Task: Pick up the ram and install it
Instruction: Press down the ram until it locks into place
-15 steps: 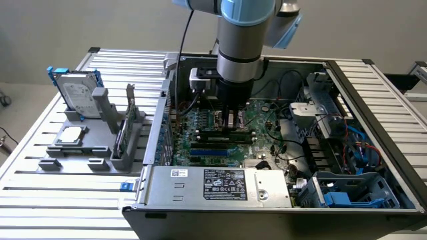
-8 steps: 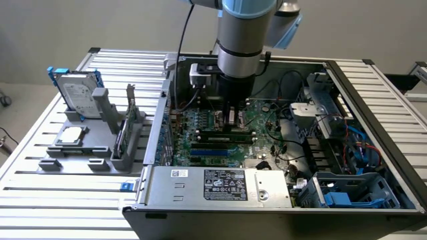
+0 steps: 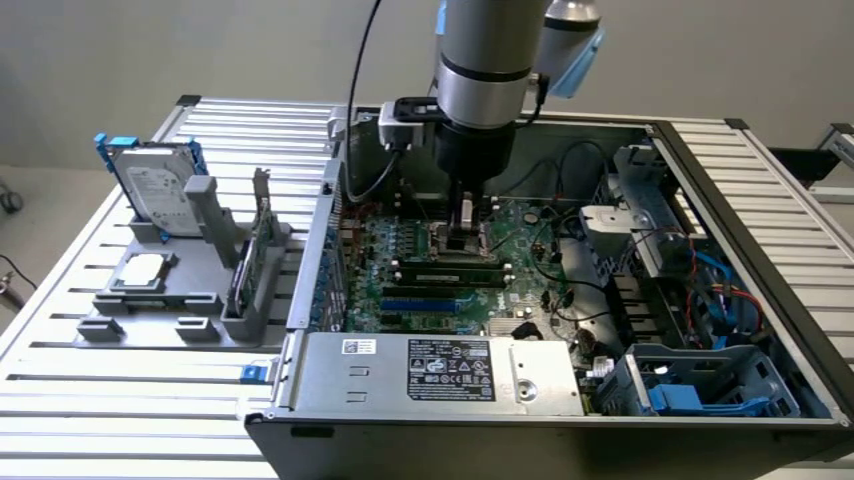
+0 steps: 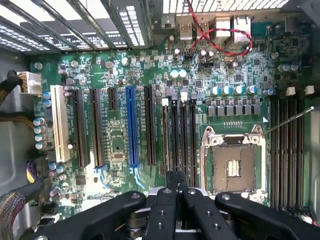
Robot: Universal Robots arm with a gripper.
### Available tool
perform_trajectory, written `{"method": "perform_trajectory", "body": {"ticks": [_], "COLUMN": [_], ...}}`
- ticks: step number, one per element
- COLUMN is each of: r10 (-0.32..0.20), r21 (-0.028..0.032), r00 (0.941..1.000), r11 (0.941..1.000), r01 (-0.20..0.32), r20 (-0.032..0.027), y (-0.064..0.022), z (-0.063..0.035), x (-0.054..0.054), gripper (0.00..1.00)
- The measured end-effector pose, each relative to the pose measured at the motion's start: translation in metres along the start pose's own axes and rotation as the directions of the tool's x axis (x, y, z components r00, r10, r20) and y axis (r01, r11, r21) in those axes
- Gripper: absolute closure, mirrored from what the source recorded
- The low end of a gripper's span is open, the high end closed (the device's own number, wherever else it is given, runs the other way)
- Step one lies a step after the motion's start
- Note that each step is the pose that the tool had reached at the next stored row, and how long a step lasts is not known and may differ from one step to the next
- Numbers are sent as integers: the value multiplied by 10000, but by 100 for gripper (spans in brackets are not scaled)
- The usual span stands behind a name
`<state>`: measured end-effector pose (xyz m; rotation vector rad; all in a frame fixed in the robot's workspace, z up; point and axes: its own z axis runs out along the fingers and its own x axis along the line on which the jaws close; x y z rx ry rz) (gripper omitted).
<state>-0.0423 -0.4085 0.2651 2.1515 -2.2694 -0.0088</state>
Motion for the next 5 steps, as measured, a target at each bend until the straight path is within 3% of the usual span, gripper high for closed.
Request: {"method": "perform_trajectory", "body": {"ticks": [5], "r10": [1], "r21": [-1], "r00": [10000], "r11": [10000], "r01": [-1], "r20": [-2], "y": [0], "z": [-1], "x": [0], "gripper": [89]}}
